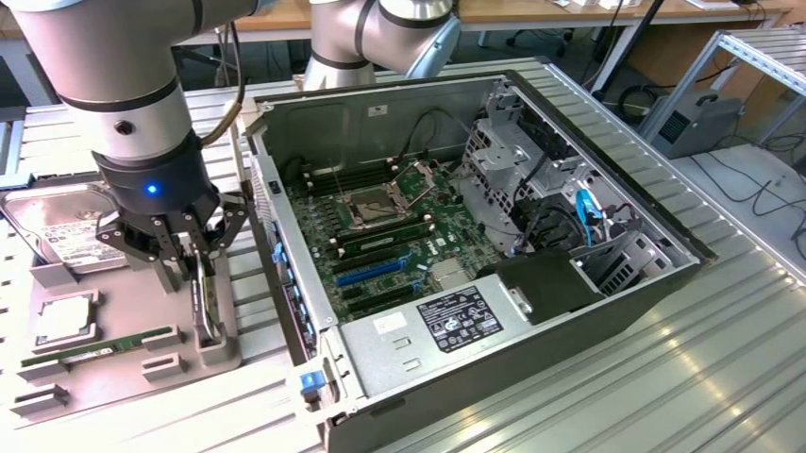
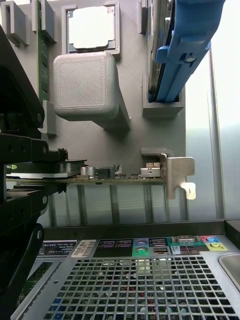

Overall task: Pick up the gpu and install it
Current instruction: 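Pick up the gpu and move the gpu toward the slot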

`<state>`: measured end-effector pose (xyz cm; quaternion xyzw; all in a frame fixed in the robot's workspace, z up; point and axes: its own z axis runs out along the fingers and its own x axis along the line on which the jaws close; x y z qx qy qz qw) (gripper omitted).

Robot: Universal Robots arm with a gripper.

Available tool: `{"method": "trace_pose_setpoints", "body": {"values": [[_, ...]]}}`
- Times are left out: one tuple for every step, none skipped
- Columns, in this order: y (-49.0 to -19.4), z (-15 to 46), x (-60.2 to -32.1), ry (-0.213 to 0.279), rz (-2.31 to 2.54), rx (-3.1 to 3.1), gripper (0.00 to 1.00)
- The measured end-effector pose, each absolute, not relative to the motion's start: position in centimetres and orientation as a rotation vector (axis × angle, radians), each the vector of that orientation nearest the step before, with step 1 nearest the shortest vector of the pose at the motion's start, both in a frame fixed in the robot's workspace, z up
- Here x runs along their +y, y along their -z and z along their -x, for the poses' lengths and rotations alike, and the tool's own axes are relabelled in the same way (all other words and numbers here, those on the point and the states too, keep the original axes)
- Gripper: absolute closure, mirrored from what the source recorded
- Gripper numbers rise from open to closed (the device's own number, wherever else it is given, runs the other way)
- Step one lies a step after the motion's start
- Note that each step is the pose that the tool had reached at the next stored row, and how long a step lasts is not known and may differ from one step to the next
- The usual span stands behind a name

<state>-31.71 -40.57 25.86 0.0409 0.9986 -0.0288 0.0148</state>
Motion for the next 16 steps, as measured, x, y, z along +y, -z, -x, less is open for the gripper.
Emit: {"method": "trace_pose_setpoints", "body": {"values": [[-25.87, 31.71, -40.57, 0.09, -0.127, 3.108, 0.73], [-25.89, 31.71, -40.57, 0.09, -0.127, 3.108, 0.73], [-25.92, 31.71, -40.57, 0.09, -0.127, 3.108, 0.73], [-25.93, 31.71, -40.57, 0.09, -0.127, 3.108, 0.73], [-25.94, 31.71, -40.57, 0.09, -0.127, 3.108, 0.73], [-25.96, 31.71, -40.57, 0.09, -0.127, 3.108, 0.73], [-25.98, 31.71, -40.57, 0.09, -0.127, 3.108, 0.73], [-26.0, 31.71, -40.57, 0.09, -0.127, 3.108, 0.73], [-26.02, 31.71, -40.57, 0.09, -0.127, 3.108, 0.73], [-26.11, 31.71, -40.57, 0.09, -0.127, 3.108, 0.73], [-26.22, 31.71, -40.57, 0.09, -0.127, 3.108, 0.73], [-26.23, 31.71, -40.57, 0.09, -0.127, 3.108, 0.73], [-26.25, 31.71, -40.57, 0.09, -0.127, 3.108, 0.73], [-26.27, 31.71, -40.57, 0.09, -0.127, 3.108, 0.73], [-26.29, 31.71, -40.57, 0.09, -0.127, 3.108, 0.73], [-26.32, 31.71, -40.57, 0.09, -0.127, 3.108, 0.73]]}}
